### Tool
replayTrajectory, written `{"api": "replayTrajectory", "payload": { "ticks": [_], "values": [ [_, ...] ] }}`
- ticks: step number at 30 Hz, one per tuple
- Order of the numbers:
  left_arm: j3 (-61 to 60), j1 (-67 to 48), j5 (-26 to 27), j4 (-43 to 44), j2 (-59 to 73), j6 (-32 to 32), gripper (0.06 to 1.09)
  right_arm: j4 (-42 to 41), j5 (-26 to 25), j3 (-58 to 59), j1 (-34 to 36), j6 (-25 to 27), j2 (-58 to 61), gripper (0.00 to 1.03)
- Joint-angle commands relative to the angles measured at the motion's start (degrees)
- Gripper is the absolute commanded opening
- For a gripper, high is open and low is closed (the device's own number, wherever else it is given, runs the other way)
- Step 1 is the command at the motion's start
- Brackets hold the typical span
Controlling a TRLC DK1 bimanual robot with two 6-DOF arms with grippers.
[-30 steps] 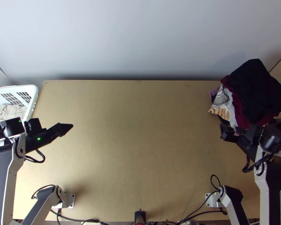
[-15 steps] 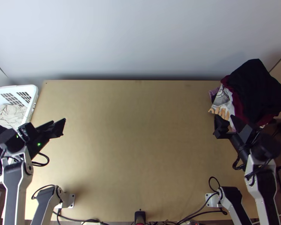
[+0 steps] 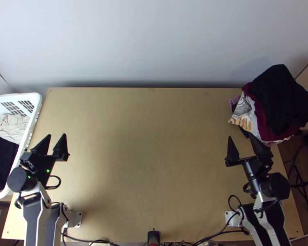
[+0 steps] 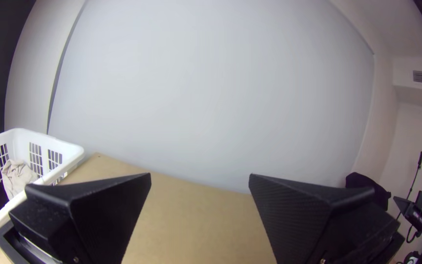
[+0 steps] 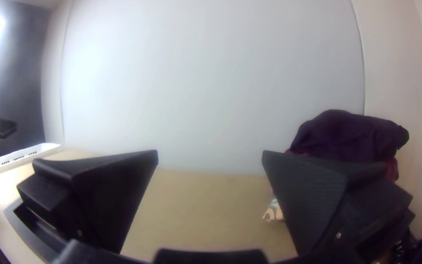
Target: Fold the t-shirt
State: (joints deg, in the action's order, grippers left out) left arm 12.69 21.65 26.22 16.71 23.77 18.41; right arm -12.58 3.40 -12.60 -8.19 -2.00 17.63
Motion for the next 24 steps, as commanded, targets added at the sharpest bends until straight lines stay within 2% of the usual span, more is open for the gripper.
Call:
{"api": "replayTrajectory", "payload": {
  "ticks": [1, 6, 9, 14, 18, 24],
  "values": [
    [-8.3, -0.6, -1.4, 2.8, -7.0, -1.5, 1.03, -6.5, -1.4, 6.4, -1.0, 3.6, -2.9, 0.99],
    [-8.3, -1.7, -1.3, 1.9, -8.8, -1.7, 1.03, -5.5, -1.6, 7.0, -0.4, 2.9, -4.1, 0.99],
    [-8.3, -4.8, -1.3, -2.9, -11.5, -2.9, 1.03, -4.3, -1.6, 7.0, -1.9, 1.6, -4.2, 0.99],
    [-8.3, -8.1, -1.3, -18.5, -24.1, -4.6, 1.04, 7.7, -1.6, 7.1, -2.5, -0.7, -12.3, 0.99],
    [-8.2, -7.8, -1.3, -20.9, -23.9, -5.5, 1.04, 16.4, -1.6, 7.0, -0.5, -0.6, -17.9, 0.99],
    [-8.2, -8.1, -1.3, -23.0, -23.9, -4.8, 1.04, 18.3, -1.6, 7.0, 0.3, -0.4, -17.9, 0.99]
  ]
}}
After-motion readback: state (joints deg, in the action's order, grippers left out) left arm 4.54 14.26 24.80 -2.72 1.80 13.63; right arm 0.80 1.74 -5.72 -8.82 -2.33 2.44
